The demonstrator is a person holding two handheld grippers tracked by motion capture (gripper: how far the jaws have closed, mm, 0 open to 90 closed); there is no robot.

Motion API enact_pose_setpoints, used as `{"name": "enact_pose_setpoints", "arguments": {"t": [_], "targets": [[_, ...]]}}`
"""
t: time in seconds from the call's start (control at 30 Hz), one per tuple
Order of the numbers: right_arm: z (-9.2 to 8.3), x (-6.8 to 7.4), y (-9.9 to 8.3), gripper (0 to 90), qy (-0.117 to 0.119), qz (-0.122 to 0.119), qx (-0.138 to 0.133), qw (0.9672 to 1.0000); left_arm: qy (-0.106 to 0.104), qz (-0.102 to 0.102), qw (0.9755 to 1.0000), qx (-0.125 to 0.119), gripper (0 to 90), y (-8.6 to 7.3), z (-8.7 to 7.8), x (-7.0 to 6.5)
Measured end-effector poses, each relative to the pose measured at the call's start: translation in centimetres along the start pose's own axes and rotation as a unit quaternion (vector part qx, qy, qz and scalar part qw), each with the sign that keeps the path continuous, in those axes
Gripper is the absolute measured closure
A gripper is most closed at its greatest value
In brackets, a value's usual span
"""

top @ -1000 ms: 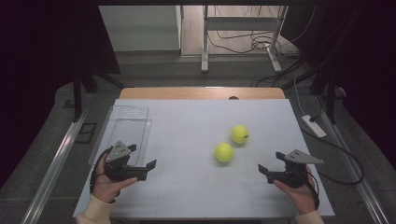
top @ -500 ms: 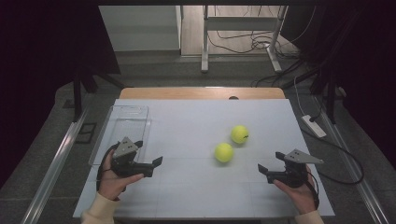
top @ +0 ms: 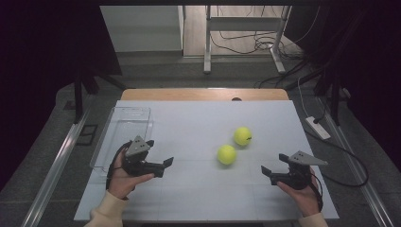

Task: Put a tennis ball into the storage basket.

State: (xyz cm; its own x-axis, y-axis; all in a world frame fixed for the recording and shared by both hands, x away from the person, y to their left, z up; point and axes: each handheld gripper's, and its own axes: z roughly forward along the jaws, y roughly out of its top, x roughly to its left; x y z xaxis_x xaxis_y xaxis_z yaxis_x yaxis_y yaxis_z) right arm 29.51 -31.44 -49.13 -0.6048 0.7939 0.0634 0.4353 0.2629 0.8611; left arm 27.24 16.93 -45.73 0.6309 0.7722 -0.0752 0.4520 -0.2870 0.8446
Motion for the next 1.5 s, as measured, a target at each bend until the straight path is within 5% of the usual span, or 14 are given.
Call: {"name": "enact_pose_setpoints", "arguments": {"t": [0.33, 1.5], "targets": [[0.2, -0.1, -0.3, 10.1, 0.001, -0.003, 0.007, 1.0000, -0.007, 0.017, 0.9998, 0.003, 6.1, 0.7, 1.0, -0.7], [0.2, 0.4, -0.2, 10.2, -0.004, -0.008, 0.007, 0.9999, -0.030, 0.028, 0.9991, 0.002, 6.4, 2.3, 2.9, -1.9]]}}
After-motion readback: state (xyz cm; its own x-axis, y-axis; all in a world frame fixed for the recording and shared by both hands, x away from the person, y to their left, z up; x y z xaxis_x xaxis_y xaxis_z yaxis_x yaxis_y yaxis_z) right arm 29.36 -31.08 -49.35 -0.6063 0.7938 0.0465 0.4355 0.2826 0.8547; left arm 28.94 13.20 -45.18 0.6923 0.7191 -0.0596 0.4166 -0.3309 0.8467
